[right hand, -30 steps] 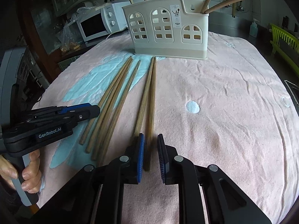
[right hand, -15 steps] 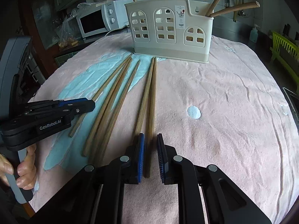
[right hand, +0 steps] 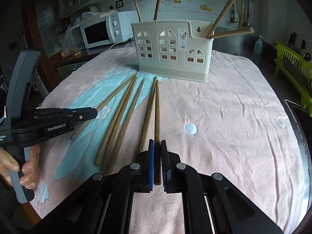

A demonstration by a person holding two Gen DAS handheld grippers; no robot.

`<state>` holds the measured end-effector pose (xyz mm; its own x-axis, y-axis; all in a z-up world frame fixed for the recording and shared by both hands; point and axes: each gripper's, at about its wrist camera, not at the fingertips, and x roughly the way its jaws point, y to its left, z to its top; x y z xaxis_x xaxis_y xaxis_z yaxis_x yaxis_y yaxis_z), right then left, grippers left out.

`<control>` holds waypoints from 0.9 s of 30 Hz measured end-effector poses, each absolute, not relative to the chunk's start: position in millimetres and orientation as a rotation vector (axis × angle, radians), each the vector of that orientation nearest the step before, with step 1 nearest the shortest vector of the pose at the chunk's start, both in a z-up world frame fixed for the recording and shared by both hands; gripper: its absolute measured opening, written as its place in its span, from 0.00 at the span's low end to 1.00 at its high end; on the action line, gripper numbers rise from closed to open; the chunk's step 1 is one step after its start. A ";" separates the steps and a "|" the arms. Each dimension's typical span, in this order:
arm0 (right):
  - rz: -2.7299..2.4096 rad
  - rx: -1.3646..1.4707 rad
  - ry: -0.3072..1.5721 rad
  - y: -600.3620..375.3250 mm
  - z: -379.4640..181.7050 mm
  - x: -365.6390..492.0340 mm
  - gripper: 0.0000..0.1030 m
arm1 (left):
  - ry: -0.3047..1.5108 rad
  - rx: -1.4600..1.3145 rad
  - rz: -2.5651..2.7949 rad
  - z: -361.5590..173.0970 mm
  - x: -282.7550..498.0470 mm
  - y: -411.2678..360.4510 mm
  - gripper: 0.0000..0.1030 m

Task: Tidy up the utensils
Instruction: 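Move both tools back to the chopsticks on the towel and close on one each, then lift a chopstick with the left tool while the right tool lifts another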

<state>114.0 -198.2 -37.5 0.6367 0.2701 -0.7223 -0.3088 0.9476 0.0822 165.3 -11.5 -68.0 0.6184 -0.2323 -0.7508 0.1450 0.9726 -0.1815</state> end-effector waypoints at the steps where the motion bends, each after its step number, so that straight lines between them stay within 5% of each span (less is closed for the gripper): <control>1: 0.330 -0.047 0.800 -199.8 -31.6 112.2 0.06 | 0.862 -0.111 -0.221 -63.2 163.3 -9.5 0.07; 18: 0.373 0.050 0.614 -208.8 50.3 135.4 0.06 | 0.598 -0.151 -0.257 1.3 172.7 16.0 0.00; 27: 0.383 0.037 0.610 -203.7 52.8 139.3 0.06 | 0.778 -0.105 -0.286 -35.0 172.3 17.7 0.06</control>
